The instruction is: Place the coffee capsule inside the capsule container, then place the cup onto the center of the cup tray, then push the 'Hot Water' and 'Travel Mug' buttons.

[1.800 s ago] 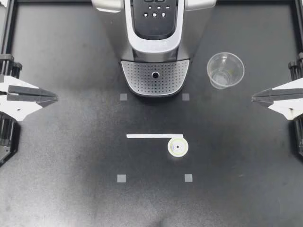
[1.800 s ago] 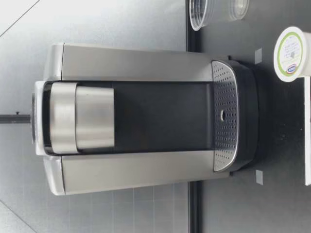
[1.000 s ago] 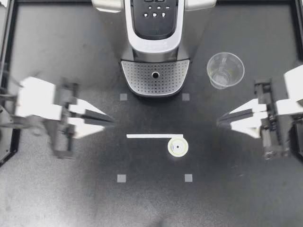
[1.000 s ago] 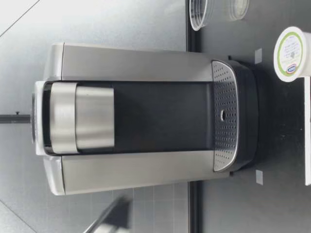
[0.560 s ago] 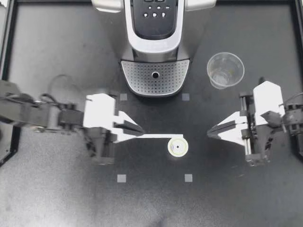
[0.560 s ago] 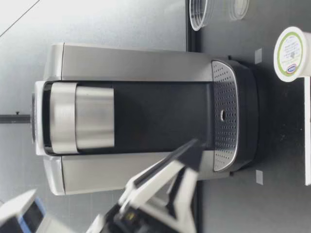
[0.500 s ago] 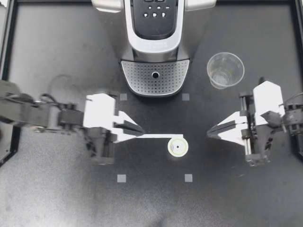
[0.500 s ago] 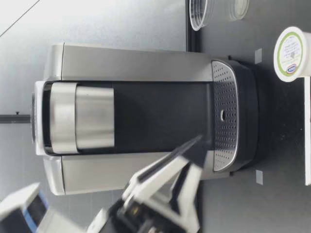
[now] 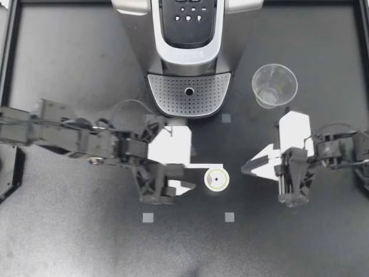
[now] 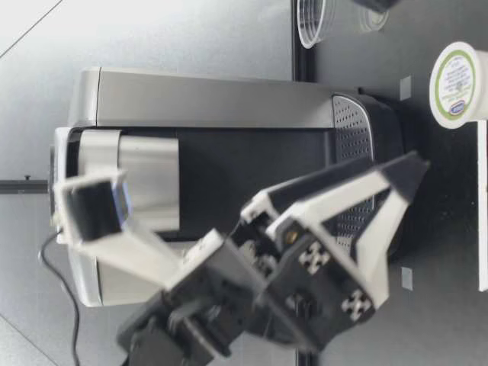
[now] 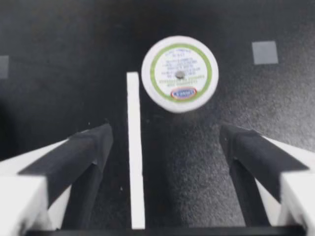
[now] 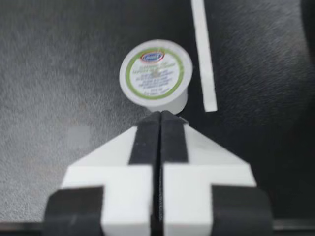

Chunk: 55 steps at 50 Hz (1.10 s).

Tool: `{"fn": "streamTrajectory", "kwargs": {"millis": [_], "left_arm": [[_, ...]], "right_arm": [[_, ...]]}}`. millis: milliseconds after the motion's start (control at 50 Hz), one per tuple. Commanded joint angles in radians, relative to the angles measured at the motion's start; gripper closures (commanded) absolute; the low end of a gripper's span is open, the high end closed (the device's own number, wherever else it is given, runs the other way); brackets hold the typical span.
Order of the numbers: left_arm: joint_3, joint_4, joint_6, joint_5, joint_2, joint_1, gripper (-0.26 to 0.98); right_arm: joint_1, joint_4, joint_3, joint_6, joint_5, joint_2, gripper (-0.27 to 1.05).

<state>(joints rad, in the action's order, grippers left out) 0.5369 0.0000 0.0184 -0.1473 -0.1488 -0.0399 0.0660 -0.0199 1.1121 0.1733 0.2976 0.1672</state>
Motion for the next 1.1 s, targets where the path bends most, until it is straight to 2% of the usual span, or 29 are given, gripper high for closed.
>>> {"fn": "streamTrajectory", "kwargs": {"millis": [0,260,620,1080], "left_arm": [[-0.049,0.002,-0.002,-0.021,0.000,-0.002,-0.08],[-0.091,0.003,0.000,-0.037,-0.052,-0.023,-0.08],[-0.127,0.014,0.000,-0.029,-0.092,-0.020,-0.08],[-0.166,0.018,0.002,-0.029,-0.138,-0.006,-0.07]], "right_arm": [[0.015,-0.006,-0.023,-0.002,0.034,-0.018,0.73],[0.017,-0.008,-0.040,-0.005,0.123,-0.100,0.73],[0.017,-0.009,-0.054,-0.017,0.167,-0.155,0.73],[0.017,-0.009,-0.052,-0.017,0.164,-0.156,0.73]]}}
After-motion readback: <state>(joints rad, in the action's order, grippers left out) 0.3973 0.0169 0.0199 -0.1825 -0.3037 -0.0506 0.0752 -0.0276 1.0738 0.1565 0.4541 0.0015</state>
